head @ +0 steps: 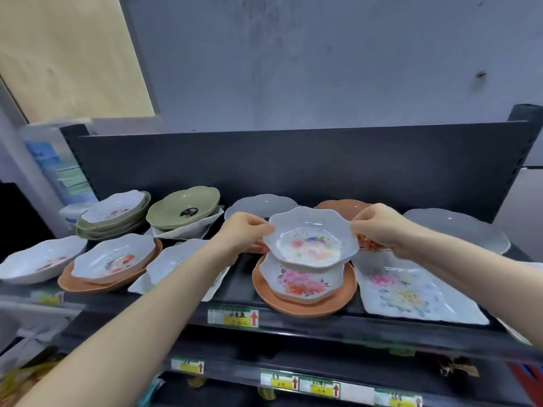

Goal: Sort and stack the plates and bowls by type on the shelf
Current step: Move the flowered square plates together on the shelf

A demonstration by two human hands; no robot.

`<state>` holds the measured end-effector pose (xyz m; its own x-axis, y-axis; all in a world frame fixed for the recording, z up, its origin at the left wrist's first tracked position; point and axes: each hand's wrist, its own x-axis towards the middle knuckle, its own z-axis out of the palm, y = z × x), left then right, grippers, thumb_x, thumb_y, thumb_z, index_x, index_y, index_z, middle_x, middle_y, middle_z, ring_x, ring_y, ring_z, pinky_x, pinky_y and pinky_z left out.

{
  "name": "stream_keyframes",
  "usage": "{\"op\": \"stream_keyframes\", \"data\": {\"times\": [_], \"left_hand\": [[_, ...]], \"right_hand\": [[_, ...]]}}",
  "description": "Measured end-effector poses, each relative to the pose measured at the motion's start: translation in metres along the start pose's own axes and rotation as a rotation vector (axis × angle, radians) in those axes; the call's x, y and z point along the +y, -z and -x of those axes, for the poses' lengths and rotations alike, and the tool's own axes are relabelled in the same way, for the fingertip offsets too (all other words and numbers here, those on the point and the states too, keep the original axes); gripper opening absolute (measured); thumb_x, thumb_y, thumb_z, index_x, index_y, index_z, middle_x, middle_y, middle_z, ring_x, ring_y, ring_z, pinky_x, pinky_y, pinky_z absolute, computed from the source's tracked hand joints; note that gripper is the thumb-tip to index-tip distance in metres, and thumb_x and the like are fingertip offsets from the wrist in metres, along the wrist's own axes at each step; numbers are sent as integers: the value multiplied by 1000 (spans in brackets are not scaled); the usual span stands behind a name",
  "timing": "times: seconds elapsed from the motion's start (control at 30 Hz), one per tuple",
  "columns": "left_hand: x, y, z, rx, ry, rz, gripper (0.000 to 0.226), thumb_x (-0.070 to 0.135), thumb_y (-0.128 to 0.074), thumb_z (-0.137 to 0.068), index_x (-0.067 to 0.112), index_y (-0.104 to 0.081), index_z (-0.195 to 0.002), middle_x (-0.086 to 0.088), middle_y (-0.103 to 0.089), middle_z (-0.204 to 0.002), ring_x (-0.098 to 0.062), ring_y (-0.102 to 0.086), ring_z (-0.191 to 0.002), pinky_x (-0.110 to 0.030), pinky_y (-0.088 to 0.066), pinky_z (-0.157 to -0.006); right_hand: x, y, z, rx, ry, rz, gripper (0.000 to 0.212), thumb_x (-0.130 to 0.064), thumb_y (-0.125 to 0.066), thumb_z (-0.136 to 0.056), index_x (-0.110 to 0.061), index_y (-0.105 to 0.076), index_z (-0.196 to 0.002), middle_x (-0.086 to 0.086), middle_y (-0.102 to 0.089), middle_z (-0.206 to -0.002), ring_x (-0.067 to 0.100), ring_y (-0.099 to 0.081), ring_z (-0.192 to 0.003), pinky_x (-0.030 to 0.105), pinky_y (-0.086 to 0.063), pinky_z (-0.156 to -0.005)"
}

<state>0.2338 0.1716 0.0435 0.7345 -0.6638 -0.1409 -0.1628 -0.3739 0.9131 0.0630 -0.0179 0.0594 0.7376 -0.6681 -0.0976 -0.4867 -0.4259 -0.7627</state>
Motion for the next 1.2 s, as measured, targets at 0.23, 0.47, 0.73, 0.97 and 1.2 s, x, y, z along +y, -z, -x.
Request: {"op": "stream_keyframes", "data": {"times": [0.23,0.47,0.73,0.97,1.2], "left_hand": [[-19,-8,3,104,39,-350,20,1,-63,-61,-12,-70,-74,-12,-56,-61,-22,-63,-57,-42,-61,-71],[-27,-25,2,200,-3,-669,12,14,-68,-65,14,-78,-72,-3,-75,-73,-21,-71,-73,-33,-60,-71],[-35,-32,-5,243,-92,-870,3,14,-70,-64,17,-72,-63,-5,-64,-63,-24,-60,-63,-28,-52,-60],[-35,-37,-5,146,19,-933,39,12,-70,-59,13,-37,-40,0,-31,-43,-19,-33,-47,-22,-24,-43],[-30,-34,-11,114,48,-982,27,12,-66,-62,13,-46,-44,-2,-35,-46,-23,-38,-55,-22,-27,-45]], "right_hand": [[9,-22,8,-91,-7,67,22,6,-50,-77,-1,-66,-64,8,-56,-49,15,-46,-39,17,-40,-36],[30,-22,6,-104,12,41,27,7,-53,-79,-1,-66,-101,19,-68,-71,20,-57,-51,28,-55,-53],[50,13,5,-17,14,20,23,5,-57,-82,-8,-66,-98,18,-71,-84,22,-66,-64,34,-62,-67],[66,31,5,34,8,54,24,5,-59,-83,-5,-67,-103,15,-70,-85,22,-67,-66,30,-60,-63],[86,34,15,12,93,527,27,-7,-54,-81,-15,-72,-99,-1,-69,-92,21,-64,-85,31,-53,-77]]}}
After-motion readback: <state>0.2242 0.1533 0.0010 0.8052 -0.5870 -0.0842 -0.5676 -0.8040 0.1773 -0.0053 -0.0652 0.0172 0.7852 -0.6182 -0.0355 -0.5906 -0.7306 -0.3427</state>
